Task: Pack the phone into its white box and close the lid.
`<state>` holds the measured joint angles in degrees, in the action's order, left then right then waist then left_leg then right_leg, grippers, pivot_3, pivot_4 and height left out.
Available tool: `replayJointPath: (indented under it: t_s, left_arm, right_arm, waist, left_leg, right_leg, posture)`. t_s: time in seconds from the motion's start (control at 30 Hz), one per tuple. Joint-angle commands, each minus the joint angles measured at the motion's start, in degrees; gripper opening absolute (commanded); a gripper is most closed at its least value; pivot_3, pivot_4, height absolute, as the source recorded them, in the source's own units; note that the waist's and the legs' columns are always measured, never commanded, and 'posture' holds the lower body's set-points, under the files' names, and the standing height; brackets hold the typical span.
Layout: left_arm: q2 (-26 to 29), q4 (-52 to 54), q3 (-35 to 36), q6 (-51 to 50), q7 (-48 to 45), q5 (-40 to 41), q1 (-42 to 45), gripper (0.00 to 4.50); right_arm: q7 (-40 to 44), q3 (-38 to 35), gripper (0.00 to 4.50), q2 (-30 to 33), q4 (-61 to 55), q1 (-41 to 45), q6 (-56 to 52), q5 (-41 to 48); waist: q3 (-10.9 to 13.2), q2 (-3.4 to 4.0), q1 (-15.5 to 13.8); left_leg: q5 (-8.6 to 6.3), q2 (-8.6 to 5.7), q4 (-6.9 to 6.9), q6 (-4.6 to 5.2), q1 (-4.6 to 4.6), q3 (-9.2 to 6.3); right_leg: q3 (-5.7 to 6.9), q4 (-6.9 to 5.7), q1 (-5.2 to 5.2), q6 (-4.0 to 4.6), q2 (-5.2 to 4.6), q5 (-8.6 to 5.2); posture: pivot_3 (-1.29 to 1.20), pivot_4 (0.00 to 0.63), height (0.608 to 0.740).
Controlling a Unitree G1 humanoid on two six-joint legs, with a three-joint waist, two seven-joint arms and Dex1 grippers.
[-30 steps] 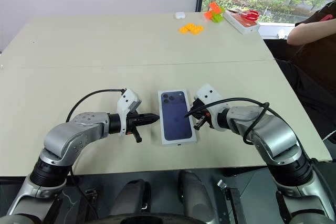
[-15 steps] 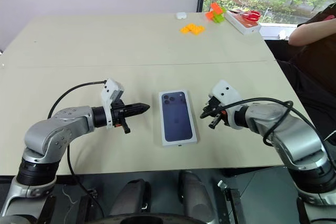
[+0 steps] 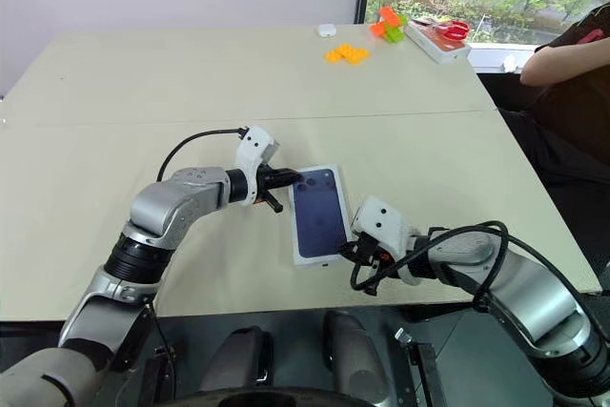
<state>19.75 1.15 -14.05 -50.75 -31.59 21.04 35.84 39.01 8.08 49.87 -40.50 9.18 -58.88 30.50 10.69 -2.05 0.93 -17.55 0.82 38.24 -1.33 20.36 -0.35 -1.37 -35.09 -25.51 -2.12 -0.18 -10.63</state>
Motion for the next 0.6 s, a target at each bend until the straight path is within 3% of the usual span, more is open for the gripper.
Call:
replayJointPath:
  t_s: [0.03, 0.17, 0.37, 0.47, 0.6]
  left_arm:
    - [0.9, -0.2, -2.8, -0.6, -1.3, -2.3, -0.7, 0.00]
    - [0.8, 0.0, -2.9, -0.5, -1.8, -3.0, -2.5, 0.00]
    - [-2.0, 7.3, 14.2, 5.3, 0.3, 4.7, -5.9, 0.00]
    - [3.2, 14.4, 24.4, 4.8, 0.0, 8.4, -10.6, 0.00]
    - [10.8, 18.2, 30.3, 7.5, -2.4, 7.9, -19.1, 0.00]
  right_arm:
    - [-1.7, 0.9, 0.06, -0.1, 1.0, -0.2, -1.8, -1.1]
    - [-1.5, 1.0, 0.06, 0.4, 0.0, -0.8, -1.7, -0.8]
    - [-7.3, -7.2, 0.06, -5.3, 4.8, 3.1, 4.3, -3.2]
    - [-10.3, -12.7, 0.06, -6.8, 12.1, 5.4, 11.3, -7.1]
    - [-9.4, -14.2, 0.06, -6.9, 19.8, 7.5, 15.8, -9.1]
  waist:
    - [0.0, -0.03, 0.0]
    - [-0.2, -0.06, 0.0]
    - [-0.1, -0.08, 0.2]
    - [-0.1, -0.06, 0.3]
    - [-0.1, -0.01, 0.3]
  left_leg:
    - [-0.01, 0.00, 0.00, 0.02, -0.03, 0.01]
    - [-0.02, 0.00, 0.00, 0.04, -0.07, -0.01]
    - [-0.03, 0.02, 0.00, 0.05, 0.00, 0.01]
    - [-0.03, 0.10, 0.00, 0.05, 0.03, 0.00]
    - [-0.07, 0.11, -0.12, 0.11, -0.07, 0.04]
  right_leg:
    - [0.00, 0.01, 0.07, 0.00, 0.00, -0.01]
    - [0.01, 0.03, 0.11, -0.02, 0.00, -0.04]
    - [-0.01, -0.03, 0.00, -0.05, 0.01, -0.05]
    - [0.00, -0.02, -0.07, -0.08, 0.07, -0.02]
    - [-0.03, -0.01, -0.06, 0.03, 0.09, -0.09]
  posture:
    - [0.00, 0.150, 0.740]
    - [0.00, 0.150, 0.740]
    - [0.00, 0.150, 0.740]
    - [0.00, 0.150, 0.740]
    - [0.00, 0.150, 0.740]
